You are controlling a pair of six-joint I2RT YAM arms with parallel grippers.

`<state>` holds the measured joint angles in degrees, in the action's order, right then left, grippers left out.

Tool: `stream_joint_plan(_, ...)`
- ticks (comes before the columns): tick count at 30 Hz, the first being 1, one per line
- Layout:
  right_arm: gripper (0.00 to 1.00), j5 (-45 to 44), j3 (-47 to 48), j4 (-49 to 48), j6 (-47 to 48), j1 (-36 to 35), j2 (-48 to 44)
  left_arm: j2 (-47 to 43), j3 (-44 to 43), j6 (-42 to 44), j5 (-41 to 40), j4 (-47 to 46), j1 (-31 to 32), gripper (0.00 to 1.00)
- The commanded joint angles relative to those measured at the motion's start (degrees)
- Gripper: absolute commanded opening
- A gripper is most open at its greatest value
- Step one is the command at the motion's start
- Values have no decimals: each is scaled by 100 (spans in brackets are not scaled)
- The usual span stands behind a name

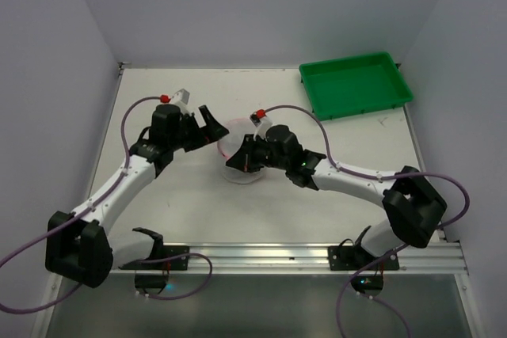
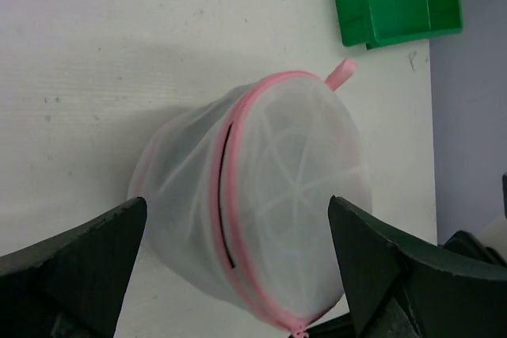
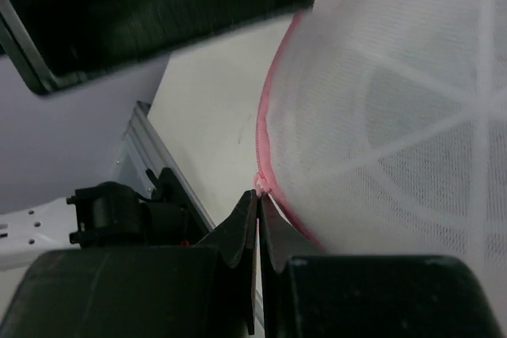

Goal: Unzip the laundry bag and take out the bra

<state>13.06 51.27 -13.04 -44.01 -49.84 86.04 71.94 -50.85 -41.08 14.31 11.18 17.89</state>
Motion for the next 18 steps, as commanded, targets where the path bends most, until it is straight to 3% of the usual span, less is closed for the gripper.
stream_joint_plan(1, 0, 56, 339, -630, -240, -78, 237, -670, 654, -453, -315, 70, -49, 100)
stream_joint_plan(5, 0, 30, 551, -551, -170, -254, 475, -1076, 1243, -769, -121, -133, -40, 95)
stream_joint_plan(11, 0, -57, 622, -498, -126, -342, 607, -1077, 1271, -884, 248, -406, 82, 76)
stream_joint_plan(14, 0, -119, 622, -437, -82, -342, 572, -1007, 1279, -884, 248, -441, 162, 58)
stream_joint_plan(15, 0, -154, 613, -410, -64, -342, 563, -981, 1288, -875, 239, -441, 171, 45)
stream_joint_plan(17, 0, -190, 613, -323, -20, -342, 537, -963, 1297, -875, 231, -450, 180, 31)
stream_joint_plan(18, 0, -225, 595, -296, -3, -342, 493, -954, 1297, -867, 231, -459, 180, 17)
